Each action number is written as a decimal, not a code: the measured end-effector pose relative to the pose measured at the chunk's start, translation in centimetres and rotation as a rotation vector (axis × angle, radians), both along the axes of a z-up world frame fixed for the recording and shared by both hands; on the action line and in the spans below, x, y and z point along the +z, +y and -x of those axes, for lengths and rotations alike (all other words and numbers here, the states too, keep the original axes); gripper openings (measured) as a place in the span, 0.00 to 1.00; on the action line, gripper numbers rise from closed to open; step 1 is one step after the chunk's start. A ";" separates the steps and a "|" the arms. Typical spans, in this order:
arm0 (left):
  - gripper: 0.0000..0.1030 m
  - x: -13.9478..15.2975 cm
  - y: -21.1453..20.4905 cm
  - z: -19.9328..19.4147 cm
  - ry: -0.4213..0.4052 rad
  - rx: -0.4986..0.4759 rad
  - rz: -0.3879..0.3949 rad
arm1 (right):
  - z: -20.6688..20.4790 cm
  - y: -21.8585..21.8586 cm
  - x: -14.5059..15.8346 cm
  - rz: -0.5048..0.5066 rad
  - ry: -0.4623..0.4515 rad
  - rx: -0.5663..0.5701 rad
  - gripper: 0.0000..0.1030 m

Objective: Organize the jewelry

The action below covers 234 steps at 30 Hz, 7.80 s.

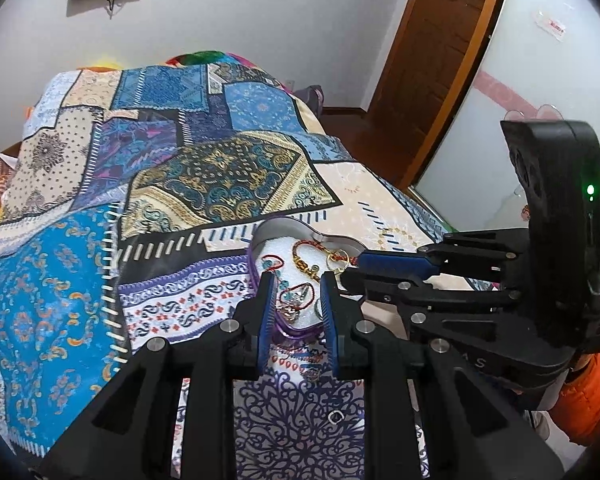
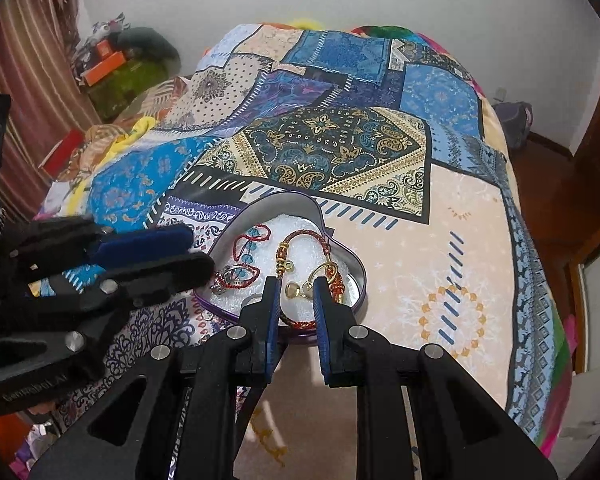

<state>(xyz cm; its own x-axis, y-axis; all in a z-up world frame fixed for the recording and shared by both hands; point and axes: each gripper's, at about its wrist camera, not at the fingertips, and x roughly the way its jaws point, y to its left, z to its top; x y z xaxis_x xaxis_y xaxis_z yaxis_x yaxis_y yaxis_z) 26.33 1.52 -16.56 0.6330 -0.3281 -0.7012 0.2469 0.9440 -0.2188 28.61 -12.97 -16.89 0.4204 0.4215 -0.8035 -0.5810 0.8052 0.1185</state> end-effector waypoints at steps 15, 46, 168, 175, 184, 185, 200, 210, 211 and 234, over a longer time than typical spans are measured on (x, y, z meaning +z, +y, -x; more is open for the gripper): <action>0.35 1.3 1.6 3.9 -0.004 0.061 -0.063 | 3.1 -0.9 2.8 -0.004 -0.093 -0.042 0.42; 0.35 -3.7 4.3 6.2 0.102 0.103 -0.072 | 5.2 5.0 -3.1 0.132 -0.037 0.123 0.09; 0.17 12.3 0.8 8.3 -0.323 0.154 -0.061 | 6.8 -2.9 12.2 -0.156 -0.372 -0.129 0.18; 0.34 17.2 0.4 15.7 -0.507 0.228 -0.053 | 14.0 -4.6 17.1 -0.224 -0.552 -0.128 0.18; 0.83 19.0 -0.2 23.0 -0.639 0.298 -0.044 | 20.2 -5.4 18.3 -0.254 -0.681 -0.188 0.55; 0.89 19.0 -0.2 23.4 -0.646 0.309 -0.045 | 20.7 -5.5 18.3 -0.256 -0.697 -0.204 0.78; 0.99 17.6 -0.4 25.1 -0.635 0.375 -0.070 | 23.2 -5.7 18.2 -0.250 -0.772 -0.269 0.89; 0.99 17.5 -0.9 24.9 -0.635 0.373 -0.090 | 23.7 -6.5 17.8 -0.253 -0.747 -0.264 0.89; 0.99 17.5 -0.9 24.9 -0.635 0.372 -0.091 | 23.7 -6.5 17.8 -0.253 -0.746 -0.264 0.89; 0.99 17.3 -1.1 24.5 -0.611 0.372 -0.091 | 23.5 -6.8 17.7 -0.253 -0.709 -0.269 0.90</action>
<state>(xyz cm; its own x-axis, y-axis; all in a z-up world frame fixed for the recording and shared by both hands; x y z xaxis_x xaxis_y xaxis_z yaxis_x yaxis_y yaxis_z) 1.80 0.45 0.79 0.9793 0.0283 -0.2003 -0.0412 0.9973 -0.0610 5.10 -19.74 0.77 0.9086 0.3665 -0.2003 -0.3757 0.9267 -0.0087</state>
